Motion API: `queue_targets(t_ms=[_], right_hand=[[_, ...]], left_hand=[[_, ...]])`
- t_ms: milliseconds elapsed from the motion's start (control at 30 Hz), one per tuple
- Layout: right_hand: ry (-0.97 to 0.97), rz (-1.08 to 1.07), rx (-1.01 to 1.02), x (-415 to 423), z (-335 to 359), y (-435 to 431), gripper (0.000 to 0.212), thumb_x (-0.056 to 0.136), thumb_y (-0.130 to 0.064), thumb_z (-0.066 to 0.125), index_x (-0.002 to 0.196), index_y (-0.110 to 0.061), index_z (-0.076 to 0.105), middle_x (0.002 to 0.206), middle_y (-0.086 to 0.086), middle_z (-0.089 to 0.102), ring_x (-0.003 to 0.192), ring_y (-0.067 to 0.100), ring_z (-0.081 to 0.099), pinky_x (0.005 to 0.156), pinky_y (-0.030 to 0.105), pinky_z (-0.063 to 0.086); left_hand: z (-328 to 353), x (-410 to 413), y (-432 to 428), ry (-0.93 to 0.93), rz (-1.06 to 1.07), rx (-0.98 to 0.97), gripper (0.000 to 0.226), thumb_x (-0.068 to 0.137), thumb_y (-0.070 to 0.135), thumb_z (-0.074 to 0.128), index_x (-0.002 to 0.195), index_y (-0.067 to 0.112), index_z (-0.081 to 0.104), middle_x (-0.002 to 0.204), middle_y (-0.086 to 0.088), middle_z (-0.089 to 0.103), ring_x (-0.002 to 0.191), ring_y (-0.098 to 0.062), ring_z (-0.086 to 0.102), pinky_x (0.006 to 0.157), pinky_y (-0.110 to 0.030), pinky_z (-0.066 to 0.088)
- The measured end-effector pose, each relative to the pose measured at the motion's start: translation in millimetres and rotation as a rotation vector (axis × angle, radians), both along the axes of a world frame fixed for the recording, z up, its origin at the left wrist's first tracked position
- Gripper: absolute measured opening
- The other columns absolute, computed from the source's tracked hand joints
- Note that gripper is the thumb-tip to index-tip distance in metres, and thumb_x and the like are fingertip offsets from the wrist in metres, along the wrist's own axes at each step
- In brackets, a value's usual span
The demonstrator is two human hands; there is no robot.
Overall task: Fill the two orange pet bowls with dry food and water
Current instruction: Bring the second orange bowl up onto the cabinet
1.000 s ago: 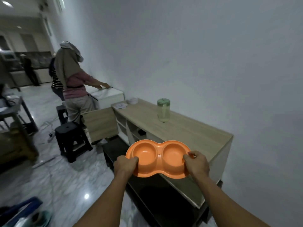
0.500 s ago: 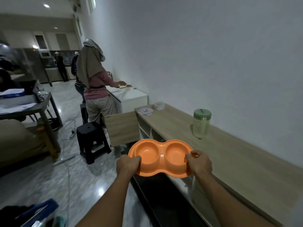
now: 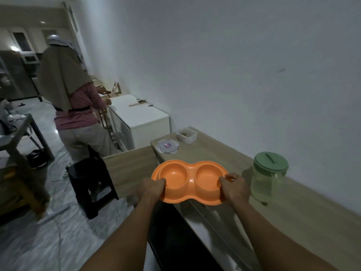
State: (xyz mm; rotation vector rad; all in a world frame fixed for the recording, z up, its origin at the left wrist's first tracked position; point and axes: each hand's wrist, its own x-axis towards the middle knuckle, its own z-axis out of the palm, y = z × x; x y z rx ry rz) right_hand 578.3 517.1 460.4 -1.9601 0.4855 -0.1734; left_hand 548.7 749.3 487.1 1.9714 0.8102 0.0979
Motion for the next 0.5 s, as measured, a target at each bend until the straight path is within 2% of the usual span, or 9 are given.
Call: queue_targets(t_ms=[100,167,233,367,500], right_hand=[[0.002,-0.078,0.003,48.5,-16.5,2.8,0.036,0.081,-0.031,0.070,0.114,-0.017,0.070,0.116,0.010,0.070,0.104,0.033,0.064,0.091,0.044,0.053],[0.012,-0.130,0.008,79.1,-28.0,4.7,0.037,0.081,-0.032,0.070,0.115,-0.017,0.069,0.115,0.010,0.069,0.103,0.033,0.064,0.091,0.045,0.053],[0.023,-0.212,0.016,114.1,-42.7,6.4,0.038,0.082,-0.033,0.070,0.117,-0.018,0.067,0.115,0.009,0.069,0.102,0.033,0.064,0.091,0.048,0.053],[0.076,-0.438,0.040,165.2,-68.2,10.7,0.039,0.083,-0.033,0.070,0.118,-0.017,0.067,0.114,0.012,0.069,0.102,0.033,0.064,0.091,0.051,0.053],[0.132,-0.635,0.053,191.4,-79.5,24.1,0.038,0.083,-0.035,0.071,0.116,-0.017,0.069,0.110,0.013,0.070,0.101,0.033,0.065,0.090,0.046,0.054]], left_hand=[[-17.9,70.7,7.1,0.012,-0.061,-0.013,0.043,0.060,0.040,0.066,0.081,0.002,0.068,0.085,-0.020,0.071,0.080,-0.038,0.069,0.077,-0.043,0.059],[-34.6,124.1,12.2,-0.002,-0.122,-0.013,0.054,0.054,0.042,0.061,0.087,0.000,0.069,0.089,-0.021,0.071,0.082,-0.038,0.069,0.076,-0.042,0.059],[-39.5,174.7,10.3,0.001,-0.248,0.017,0.057,0.060,0.042,0.061,0.096,-0.001,0.069,0.096,-0.020,0.070,0.088,-0.036,0.067,0.078,-0.038,0.056],[-56.8,263.6,7.7,0.041,-0.481,0.088,0.047,0.080,0.038,0.062,0.103,-0.002,0.068,0.102,-0.019,0.068,0.092,-0.032,0.063,0.070,-0.031,0.042],[-75.2,332.3,7.2,0.099,-0.657,0.143,0.049,0.080,0.039,0.062,0.104,-0.003,0.068,0.098,-0.017,0.067,0.086,-0.029,0.059,0.071,-0.030,0.038]])
